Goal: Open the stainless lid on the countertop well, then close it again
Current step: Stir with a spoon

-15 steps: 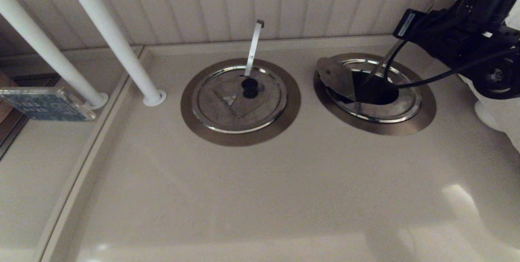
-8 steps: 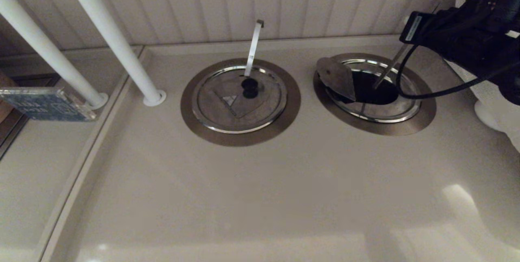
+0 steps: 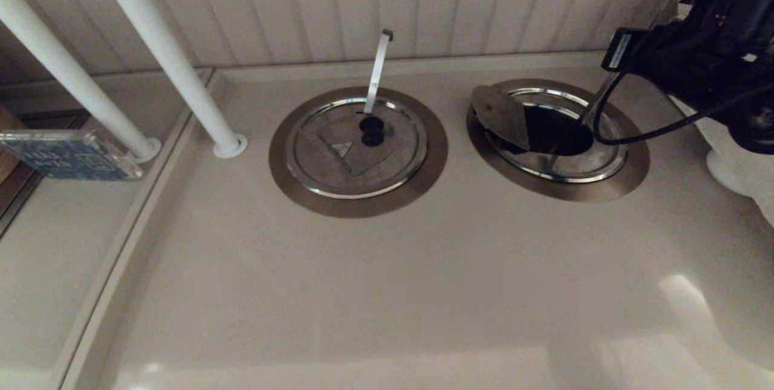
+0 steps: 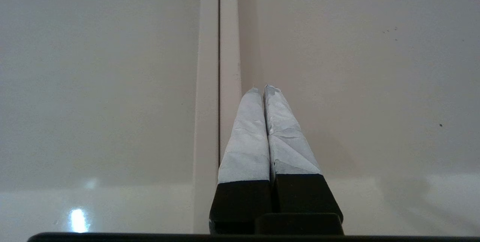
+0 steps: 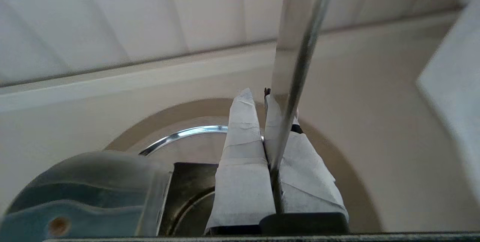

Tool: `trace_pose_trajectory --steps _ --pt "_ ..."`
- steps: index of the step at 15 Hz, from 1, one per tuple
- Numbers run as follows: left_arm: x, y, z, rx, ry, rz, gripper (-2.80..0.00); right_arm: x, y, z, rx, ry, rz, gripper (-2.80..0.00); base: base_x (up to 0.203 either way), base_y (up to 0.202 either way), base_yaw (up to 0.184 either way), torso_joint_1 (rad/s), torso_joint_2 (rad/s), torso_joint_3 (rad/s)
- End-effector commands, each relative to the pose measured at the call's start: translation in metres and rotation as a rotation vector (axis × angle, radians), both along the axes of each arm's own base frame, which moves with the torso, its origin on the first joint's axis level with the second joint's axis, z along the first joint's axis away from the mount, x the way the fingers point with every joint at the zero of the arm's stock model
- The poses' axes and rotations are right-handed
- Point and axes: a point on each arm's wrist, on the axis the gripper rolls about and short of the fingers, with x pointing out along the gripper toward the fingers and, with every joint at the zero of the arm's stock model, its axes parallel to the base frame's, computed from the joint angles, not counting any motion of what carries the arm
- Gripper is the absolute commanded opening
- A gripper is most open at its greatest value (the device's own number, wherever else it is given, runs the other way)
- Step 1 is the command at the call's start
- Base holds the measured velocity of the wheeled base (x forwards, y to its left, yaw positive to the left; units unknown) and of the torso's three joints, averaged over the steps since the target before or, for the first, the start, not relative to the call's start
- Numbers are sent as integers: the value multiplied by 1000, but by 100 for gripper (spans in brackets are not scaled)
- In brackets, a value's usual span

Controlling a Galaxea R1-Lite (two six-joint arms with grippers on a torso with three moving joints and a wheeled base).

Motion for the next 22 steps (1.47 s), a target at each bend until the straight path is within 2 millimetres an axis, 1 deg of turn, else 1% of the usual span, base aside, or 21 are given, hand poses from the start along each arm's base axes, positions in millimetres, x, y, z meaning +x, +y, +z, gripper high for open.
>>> trace_pose_trajectory --steps 1,3,4,6,9,11,13,15,16,17,18,20,21,22 --pt "0 0 0 -1 -1 0 -280 28 2 -22 29 39 8 -280 0 0 0 0 0 0" --pt "0 0 0 0 -2 0 -280 36 2 -29 35 54 14 -280 0 0 0 0 0 0" --pt "0 0 0 -1 -1 0 -280 38 0 -31 35 55 9 0 0 0 0 0 0 0" --pt "0 0 0 0 -1 0 -280 43 -4 -31 37 49 -3 0 0 0 0 0 0 0" --pt "0 0 0 -1 -1 0 -280 43 -9 -26 39 30 -21 0 0 0 0 0 0 0" --pt "0 0 0 0 -1 0 -280 39 -8 -22 40 23 -35 0 0 0 0 0 0 0" --pt "0 0 0 0 -1 0 -280 38 -2 -21 38 25 -46 0 0 0 0 0 0 0" --pt "0 0 0 0 -1 0 -280 45 -1 -31 27 61 -48 0 0 0 0 0 0 0" --pt "0 0 0 0 -1 0 -280 45 -2 -36 13 110 -50 0 0 0 0 0 0 0" --pt "0 0 0 0 -1 0 -280 40 -1 -35 0 146 -51 0 0 0 0 0 0 0" --pt "0 0 0 0 -1 0 -280 30 0 -30 -10 168 -47 0 0 0 0 0 0 0" --pt "0 0 0 0 -1 0 -280 4 9 -15 -19 188 -18 0 0 0 0 0 0 0" --pt "0 0 0 -1 -1 0 -280 -15 18 -6 -19 186 15 0 0 0 0 0 0 0" --pt "0 0 0 0 -3 0 -280 -34 33 1 -21 185 69 0 0 0 0 0 0 0"
